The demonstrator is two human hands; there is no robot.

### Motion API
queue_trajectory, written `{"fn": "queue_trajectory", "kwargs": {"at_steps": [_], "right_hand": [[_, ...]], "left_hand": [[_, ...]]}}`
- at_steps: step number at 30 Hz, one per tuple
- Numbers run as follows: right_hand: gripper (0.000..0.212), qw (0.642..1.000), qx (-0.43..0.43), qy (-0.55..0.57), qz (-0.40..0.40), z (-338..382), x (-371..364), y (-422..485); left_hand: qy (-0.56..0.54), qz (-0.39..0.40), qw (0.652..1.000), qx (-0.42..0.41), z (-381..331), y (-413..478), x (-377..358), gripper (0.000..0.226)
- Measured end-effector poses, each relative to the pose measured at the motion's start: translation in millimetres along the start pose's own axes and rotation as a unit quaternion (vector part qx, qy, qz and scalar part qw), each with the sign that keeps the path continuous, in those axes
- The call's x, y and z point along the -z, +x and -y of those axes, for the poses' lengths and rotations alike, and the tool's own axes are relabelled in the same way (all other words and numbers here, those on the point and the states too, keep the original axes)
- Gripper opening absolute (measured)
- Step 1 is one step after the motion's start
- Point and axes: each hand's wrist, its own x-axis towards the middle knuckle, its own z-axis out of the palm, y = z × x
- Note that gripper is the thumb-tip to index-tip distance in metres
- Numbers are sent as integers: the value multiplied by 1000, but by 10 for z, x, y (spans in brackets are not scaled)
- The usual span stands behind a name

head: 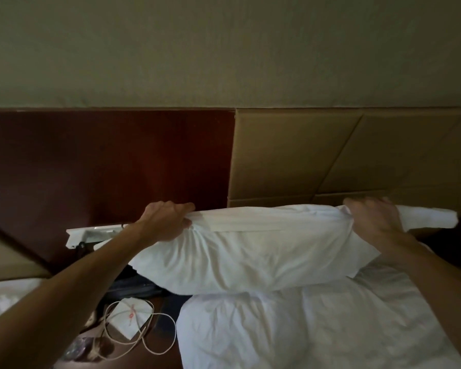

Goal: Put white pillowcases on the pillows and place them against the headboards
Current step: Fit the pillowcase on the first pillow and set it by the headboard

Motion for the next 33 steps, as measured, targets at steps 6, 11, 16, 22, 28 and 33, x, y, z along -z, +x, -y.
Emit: {"fn": "queue_trajectory", "kwargs": {"at_steps": [6, 11, 16, 22, 28, 33], "right_hand": [[35, 999, 13, 6, 40, 348, -124, 94], [25, 1000, -7, 18, -2, 516, -356, 394], [18, 1000, -8, 16, -15, 531, -486, 829], [21, 992, -5, 84, -97, 553, -680, 1191], [9, 992, -6, 92, -89, 526, -979, 1067], [16, 996, -25, 66, -53, 670, -1022, 1149]], "left_hand": [[16, -15, 999, 42, 194, 83, -377, 35], [22, -90, 993, 68, 245, 291, -595, 30], [25, -134, 988, 75, 281, 624, -649, 23], [20, -168, 982, 84, 300, 886, -753, 16], [28, -167, 983, 71, 196, 961, -860, 18], [19, -123, 985, 119, 108, 969, -1067, 24]]}}
